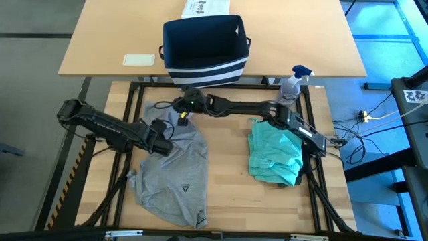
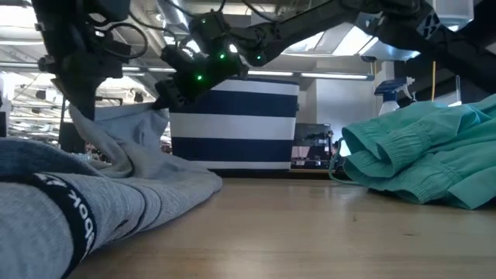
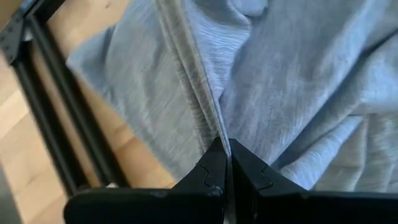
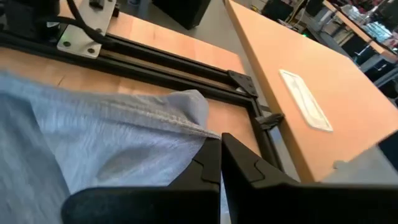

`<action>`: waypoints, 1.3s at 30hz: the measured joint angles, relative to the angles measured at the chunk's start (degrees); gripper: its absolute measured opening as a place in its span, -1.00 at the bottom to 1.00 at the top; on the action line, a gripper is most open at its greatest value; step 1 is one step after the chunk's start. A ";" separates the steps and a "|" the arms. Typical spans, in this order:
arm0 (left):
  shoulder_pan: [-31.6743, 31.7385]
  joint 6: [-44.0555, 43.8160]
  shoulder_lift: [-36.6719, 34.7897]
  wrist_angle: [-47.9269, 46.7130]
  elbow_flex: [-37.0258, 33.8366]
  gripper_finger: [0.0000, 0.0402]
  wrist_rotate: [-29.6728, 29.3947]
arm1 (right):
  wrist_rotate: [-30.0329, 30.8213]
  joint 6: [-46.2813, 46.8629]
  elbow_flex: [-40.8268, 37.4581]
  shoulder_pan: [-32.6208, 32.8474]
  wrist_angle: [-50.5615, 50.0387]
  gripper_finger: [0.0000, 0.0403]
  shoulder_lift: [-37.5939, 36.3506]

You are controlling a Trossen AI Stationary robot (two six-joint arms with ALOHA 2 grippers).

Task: Fold Laundry from Bin

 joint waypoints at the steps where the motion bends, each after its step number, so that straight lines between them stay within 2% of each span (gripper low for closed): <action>1: -0.37 -1.32 -0.01 -1.00 0.00 -1.00 0.08 | -0.36 -0.10 0.23 -0.03 0.13 -1.00 0.41; 6: -1.62 -6.15 -0.01 -3.66 -0.02 -1.00 1.60 | -1.15 -0.75 0.43 -0.04 0.17 -0.96 1.27; 10: -2.03 -7.43 -0.01 -3.49 -0.02 -1.00 2.88 | -0.52 -1.69 0.45 -0.04 -0.42 -0.83 1.29; 15: -2.04 -8.49 -0.01 -3.38 -0.02 -0.99 3.74 | 0.02 -3.04 0.48 0.54 -3.26 -0.47 1.02; 19: -2.01 -8.88 -0.01 -3.65 -0.02 -0.88 3.44 | 2.18 -3.22 0.48 1.41 -7.65 -0.14 -0.27; 23: -1.97 -8.87 -0.01 -5.96 -0.02 -0.76 1.91 | 2.75 -2.83 0.45 1.92 -14.04 0.03 -2.44; 26: -1.98 -8.60 -0.02 -6.98 -0.02 -0.68 0.60 | 2.86 -1.58 0.45 2.20 -18.62 0.01 -4.82; 31: -2.44 -6.02 -0.03 -7.19 -0.02 -0.57 1.07 | 0.54 1.70 0.45 2.64 -26.78 -0.16 -8.02; 39: -7.49 -5.21 -0.03 -4.70 0.00 -0.50 1.16 | -3.44 7.45 0.44 2.98 -41.18 -0.41 -10.73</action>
